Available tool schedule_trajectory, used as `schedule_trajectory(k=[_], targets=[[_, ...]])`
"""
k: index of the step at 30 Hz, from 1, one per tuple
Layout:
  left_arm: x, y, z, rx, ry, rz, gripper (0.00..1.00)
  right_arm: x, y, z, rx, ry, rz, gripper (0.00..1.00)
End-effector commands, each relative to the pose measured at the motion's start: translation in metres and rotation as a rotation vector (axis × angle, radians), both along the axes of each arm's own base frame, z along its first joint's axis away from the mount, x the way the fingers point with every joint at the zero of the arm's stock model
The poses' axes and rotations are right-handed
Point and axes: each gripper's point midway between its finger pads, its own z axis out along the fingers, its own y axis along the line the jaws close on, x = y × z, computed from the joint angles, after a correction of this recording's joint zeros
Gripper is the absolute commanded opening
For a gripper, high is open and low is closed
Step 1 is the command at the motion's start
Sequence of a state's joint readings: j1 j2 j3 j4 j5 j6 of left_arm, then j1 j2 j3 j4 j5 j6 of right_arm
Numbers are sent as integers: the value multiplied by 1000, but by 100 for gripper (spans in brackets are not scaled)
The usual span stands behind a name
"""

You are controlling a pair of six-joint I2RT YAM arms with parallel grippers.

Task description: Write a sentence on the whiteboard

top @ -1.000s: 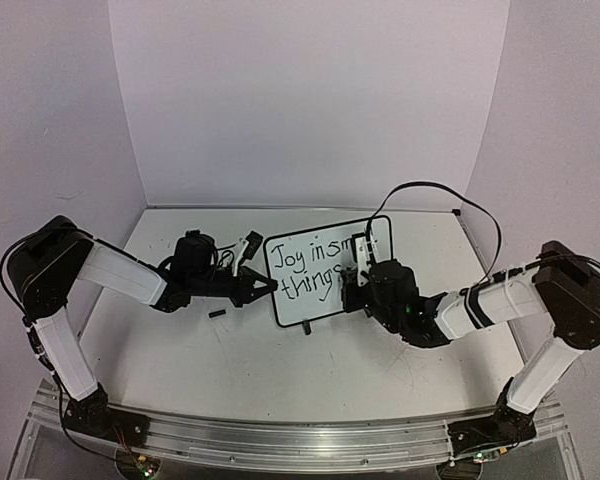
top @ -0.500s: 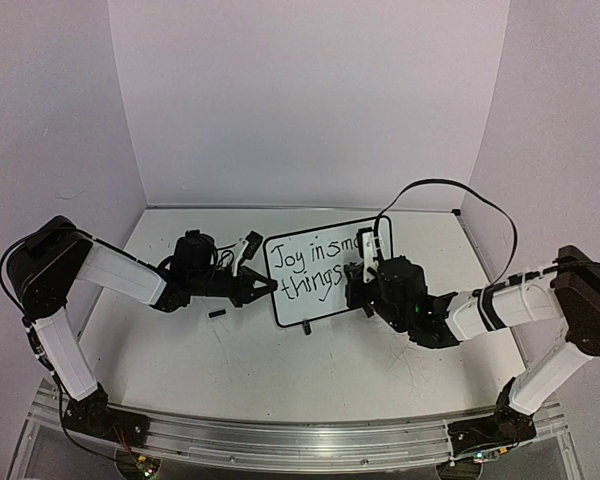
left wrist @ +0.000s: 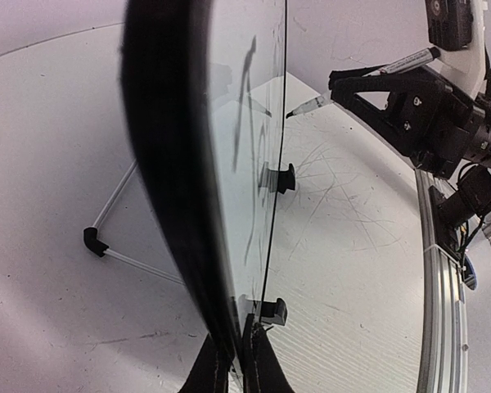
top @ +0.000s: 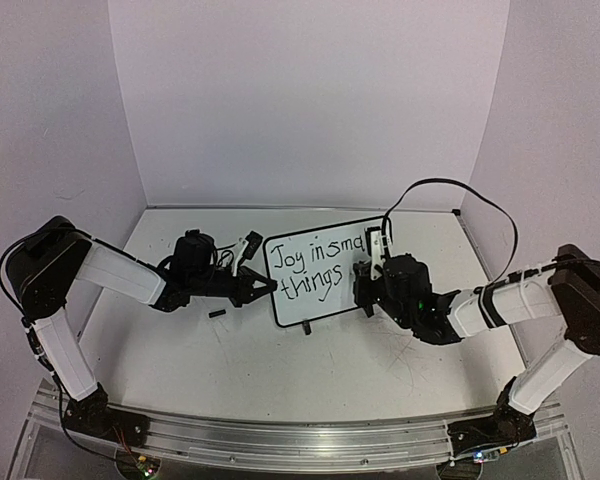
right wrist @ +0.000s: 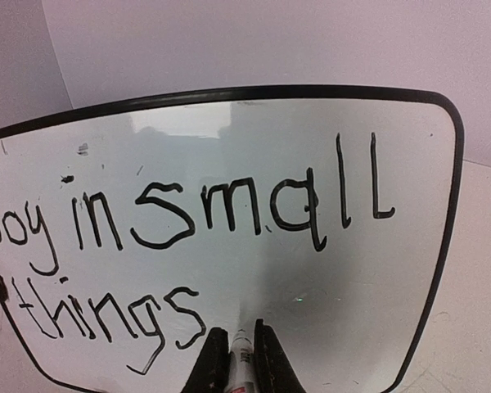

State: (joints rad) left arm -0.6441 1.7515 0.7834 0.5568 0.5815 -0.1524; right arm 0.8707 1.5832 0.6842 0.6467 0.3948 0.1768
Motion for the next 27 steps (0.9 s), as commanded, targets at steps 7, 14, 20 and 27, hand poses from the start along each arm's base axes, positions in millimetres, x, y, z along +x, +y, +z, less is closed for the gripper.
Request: schedule_trajectory(k=[7,14,20,27], targets=[[15,18,-19,102,-25,80,0,5,11,4,36,-20,29,0],[14,18,-19,100,-24,76,0,11,13,-1,26,-23,8,0],[14,18,-18,100,-25,76,0,11,11,4,28,-34,-2,0],[22,21,-19,104,-15,112,0,-29,9,45,141,-1,116,0]])
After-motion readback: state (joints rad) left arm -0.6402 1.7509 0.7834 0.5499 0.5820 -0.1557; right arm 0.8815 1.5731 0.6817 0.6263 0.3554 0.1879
